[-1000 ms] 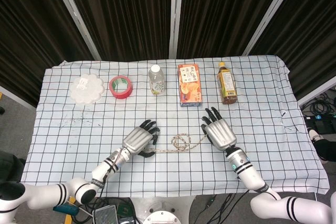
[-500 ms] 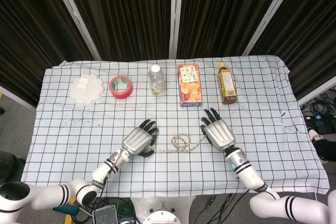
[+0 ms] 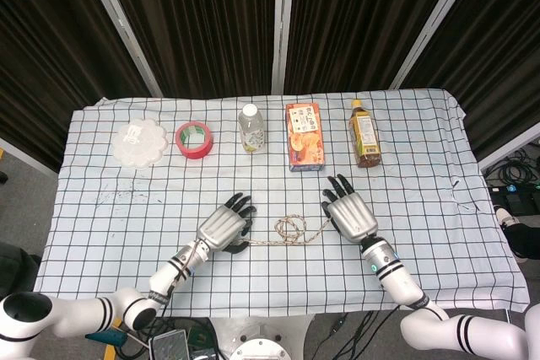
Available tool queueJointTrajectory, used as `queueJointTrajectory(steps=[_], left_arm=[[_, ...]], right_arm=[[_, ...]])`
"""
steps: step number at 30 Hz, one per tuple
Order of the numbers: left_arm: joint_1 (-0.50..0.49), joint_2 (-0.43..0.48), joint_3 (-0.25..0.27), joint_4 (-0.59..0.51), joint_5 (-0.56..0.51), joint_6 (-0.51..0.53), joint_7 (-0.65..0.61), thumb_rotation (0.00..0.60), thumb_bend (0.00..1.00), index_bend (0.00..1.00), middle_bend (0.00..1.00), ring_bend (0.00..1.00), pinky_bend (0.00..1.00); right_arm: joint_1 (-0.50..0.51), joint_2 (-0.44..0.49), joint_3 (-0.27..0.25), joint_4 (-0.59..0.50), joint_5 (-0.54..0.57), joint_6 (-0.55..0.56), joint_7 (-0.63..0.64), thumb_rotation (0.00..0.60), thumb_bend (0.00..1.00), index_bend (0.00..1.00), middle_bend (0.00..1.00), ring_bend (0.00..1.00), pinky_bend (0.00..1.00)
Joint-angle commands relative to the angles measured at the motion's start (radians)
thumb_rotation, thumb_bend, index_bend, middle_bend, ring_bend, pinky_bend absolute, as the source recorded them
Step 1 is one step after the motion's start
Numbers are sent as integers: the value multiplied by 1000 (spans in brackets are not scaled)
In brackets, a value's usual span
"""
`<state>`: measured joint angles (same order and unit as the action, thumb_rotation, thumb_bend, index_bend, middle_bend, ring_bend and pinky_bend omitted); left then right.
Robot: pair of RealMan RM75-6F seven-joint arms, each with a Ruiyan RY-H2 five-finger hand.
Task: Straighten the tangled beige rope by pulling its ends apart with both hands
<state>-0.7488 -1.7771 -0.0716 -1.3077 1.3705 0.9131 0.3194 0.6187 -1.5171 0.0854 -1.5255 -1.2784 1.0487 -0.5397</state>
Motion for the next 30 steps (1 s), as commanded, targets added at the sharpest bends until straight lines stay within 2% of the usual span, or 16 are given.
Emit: queueJointTrajectory(steps=[1, 11, 30], left_arm=[[0, -2, 2, 4, 4, 3, -3, 473, 308, 565, 161, 0, 0], [2, -14, 13, 21, 13, 9, -3, 504, 308, 565, 161, 0, 0], [-3, -10, 14, 18, 11, -5, -14, 486, 359, 566, 161, 0, 0]], right_arm=[[0, -1, 0, 1, 1, -1, 0, 600, 496, 689, 247, 0, 0], [0, -7, -2, 5, 6, 0, -6, 600, 495, 689, 247, 0, 0], [2, -7, -1, 4, 13, -2, -10, 600, 495, 689, 246, 0, 0]])
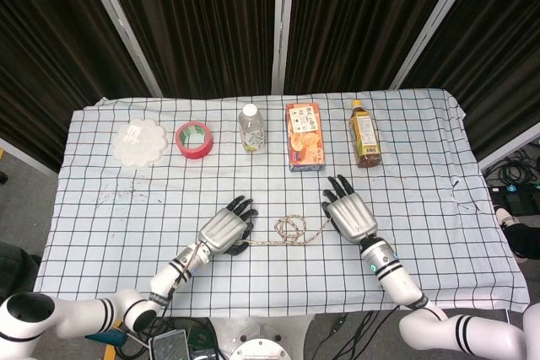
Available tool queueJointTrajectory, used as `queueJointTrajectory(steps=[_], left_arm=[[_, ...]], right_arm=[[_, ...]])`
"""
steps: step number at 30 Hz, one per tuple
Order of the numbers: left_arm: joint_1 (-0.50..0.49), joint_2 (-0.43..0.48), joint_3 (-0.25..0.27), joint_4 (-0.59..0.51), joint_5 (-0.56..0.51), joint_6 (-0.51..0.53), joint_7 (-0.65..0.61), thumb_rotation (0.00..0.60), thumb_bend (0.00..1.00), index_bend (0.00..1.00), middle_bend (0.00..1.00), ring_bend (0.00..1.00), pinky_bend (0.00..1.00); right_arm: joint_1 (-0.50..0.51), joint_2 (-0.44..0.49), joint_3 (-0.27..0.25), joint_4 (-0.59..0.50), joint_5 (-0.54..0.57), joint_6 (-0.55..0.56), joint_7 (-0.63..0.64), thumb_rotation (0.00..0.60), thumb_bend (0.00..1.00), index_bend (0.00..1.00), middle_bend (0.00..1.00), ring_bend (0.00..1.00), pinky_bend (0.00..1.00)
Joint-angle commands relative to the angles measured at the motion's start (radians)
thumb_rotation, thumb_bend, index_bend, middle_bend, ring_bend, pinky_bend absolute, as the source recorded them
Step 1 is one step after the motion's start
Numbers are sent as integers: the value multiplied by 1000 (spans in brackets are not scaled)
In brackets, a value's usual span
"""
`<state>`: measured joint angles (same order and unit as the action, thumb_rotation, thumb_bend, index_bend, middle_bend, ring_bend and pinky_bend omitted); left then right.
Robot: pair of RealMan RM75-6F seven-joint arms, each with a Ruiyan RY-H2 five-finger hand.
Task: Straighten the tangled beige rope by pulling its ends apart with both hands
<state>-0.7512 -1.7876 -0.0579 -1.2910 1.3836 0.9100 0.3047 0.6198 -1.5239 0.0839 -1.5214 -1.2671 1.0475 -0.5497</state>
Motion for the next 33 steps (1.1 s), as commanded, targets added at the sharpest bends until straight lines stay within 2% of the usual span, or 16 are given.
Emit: queueJointTrajectory(steps=[1, 22, 28, 33], left_arm=[[-1, 1, 0, 1, -3, -4, 1, 486, 362, 567, 161, 0, 0], [5, 20, 1, -16, 15, 16, -41, 521, 403, 603, 163, 0, 0], [22, 71, -3, -47, 36, 55, -99, 522, 414, 611, 170, 0, 0], [53, 148, -9, -77, 41, 103, -145, 522, 414, 611, 170, 0, 0]], right_arm=[[1, 0, 1, 1, 2, -1, 0, 600, 496, 689, 246, 0, 0], [-6, 5, 6, -8, 7, 14, 7, 600, 496, 688, 245, 0, 0], [-19, 33, 25, -27, 15, 46, 21, 600, 500, 688, 245, 0, 0], [-37, 74, 42, -45, 32, 71, 41, 600, 505, 688, 245, 0, 0]])
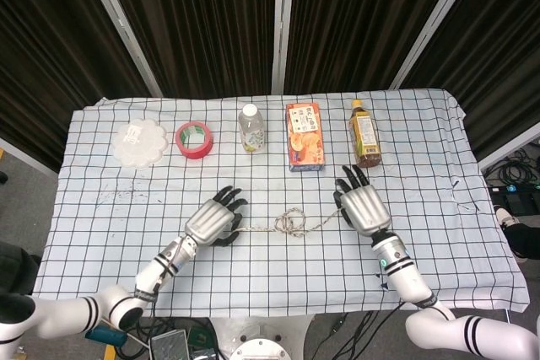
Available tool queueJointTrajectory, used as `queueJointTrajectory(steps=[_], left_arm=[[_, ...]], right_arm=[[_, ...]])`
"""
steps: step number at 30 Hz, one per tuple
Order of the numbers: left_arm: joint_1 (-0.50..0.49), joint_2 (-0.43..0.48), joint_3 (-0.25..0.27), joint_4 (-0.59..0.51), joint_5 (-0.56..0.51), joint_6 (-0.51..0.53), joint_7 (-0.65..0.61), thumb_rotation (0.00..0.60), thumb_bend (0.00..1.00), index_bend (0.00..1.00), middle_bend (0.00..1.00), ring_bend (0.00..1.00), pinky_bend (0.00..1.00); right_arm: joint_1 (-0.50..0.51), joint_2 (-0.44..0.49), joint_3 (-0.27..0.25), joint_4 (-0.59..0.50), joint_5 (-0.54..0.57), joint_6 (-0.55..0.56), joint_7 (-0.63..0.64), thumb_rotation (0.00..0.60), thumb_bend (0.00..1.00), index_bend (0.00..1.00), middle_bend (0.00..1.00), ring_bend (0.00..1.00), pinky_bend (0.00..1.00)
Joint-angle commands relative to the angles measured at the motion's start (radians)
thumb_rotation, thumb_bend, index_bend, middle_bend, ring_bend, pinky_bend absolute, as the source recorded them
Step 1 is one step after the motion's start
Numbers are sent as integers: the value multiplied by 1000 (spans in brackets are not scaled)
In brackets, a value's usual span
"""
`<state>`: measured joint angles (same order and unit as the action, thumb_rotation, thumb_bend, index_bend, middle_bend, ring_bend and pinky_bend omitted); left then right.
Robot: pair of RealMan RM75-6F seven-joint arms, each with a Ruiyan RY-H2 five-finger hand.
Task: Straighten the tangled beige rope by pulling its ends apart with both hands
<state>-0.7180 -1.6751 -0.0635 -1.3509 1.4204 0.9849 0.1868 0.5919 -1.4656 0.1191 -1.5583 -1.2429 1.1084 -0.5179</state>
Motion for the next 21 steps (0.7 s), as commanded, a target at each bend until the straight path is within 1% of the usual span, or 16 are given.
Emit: queueJointTrajectory(steps=[1, 8, 13, 21], left_arm=[[28, 50, -3, -19, 5, 40, -38, 520, 414, 611, 170, 0, 0], [92, 156, 2, -17, 5, 112, -115, 522, 415, 611, 170, 0, 0], [117, 210, 10, -5, 18, 132, -177, 522, 415, 610, 170, 0, 0], [155, 250, 53, -3, 53, 145, -228, 522, 414, 610, 170, 0, 0]], right_arm=[[-14, 24, 9, -11, 11, 16, 15, 600, 505, 688, 244, 0, 0], [-75, 98, 16, -41, 36, 70, 85, 600, 506, 688, 244, 0, 0], [-117, 145, 9, -55, 37, 101, 135, 600, 506, 688, 244, 0, 0], [-162, 193, -2, -39, 44, 118, 174, 600, 506, 688, 244, 0, 0]])
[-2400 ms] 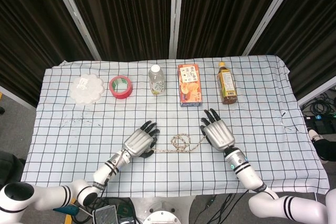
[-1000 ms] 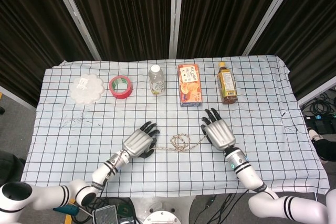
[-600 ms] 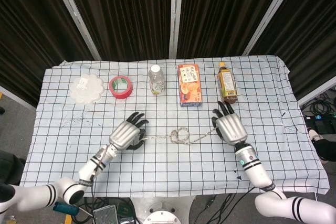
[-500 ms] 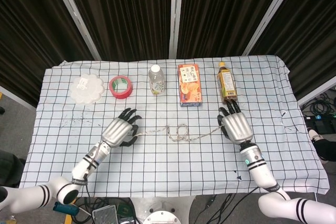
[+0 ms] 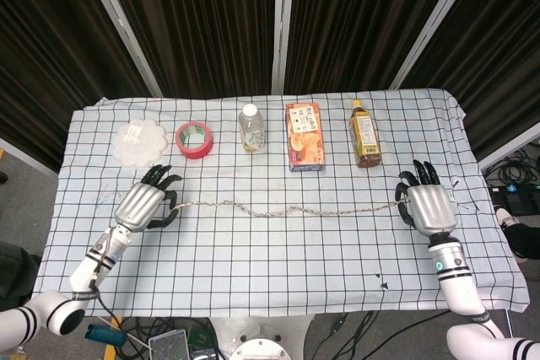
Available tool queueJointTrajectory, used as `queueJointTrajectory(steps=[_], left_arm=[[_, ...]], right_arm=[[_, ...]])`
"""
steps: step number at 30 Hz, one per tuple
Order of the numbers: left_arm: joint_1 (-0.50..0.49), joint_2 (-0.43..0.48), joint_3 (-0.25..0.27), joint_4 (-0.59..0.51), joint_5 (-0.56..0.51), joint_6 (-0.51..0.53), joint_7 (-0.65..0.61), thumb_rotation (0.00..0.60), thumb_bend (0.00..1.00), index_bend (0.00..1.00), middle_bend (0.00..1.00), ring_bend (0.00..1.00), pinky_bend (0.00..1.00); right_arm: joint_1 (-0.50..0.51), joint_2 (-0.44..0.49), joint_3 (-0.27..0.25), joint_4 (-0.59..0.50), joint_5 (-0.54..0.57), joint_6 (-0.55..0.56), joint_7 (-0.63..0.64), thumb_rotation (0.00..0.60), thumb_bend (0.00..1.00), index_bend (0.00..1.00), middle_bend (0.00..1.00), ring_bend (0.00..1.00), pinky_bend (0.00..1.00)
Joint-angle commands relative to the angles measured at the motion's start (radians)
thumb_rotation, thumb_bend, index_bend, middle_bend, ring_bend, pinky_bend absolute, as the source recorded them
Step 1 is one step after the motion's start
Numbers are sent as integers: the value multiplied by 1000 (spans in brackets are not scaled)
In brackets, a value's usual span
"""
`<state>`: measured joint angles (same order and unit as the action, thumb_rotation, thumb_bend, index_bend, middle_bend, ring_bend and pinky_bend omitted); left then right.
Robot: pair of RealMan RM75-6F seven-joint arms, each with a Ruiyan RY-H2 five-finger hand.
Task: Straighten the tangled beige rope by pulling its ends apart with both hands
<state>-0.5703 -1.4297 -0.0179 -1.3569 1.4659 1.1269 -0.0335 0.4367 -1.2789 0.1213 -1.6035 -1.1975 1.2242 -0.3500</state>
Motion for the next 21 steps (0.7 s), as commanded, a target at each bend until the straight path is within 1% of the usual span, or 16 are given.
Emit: queueJointTrajectory(steps=[1, 10, 14, 21], left_arm=[[11, 3, 11, 6, 10, 4, -9, 522, 414, 610, 170, 0, 0], [33, -15, 37, 45, 18, -14, -31, 520, 414, 610, 170, 0, 0], [35, -40, 43, 81, 24, -29, -44, 521, 413, 610, 170, 0, 0], [41, -72, 54, 140, 29, -48, -41, 523, 413, 609, 170, 0, 0]], right_arm=[[-10, 8, -6, 11, -3, 2, 9, 600, 506, 688, 244, 0, 0], [-35, 2, -16, 55, 8, -9, 31, 600, 506, 688, 243, 0, 0], [-35, -29, -25, 82, 1, -23, 28, 600, 506, 687, 242, 0, 0], [-29, -79, -23, 142, 6, -41, 16, 600, 506, 687, 240, 0, 0]])
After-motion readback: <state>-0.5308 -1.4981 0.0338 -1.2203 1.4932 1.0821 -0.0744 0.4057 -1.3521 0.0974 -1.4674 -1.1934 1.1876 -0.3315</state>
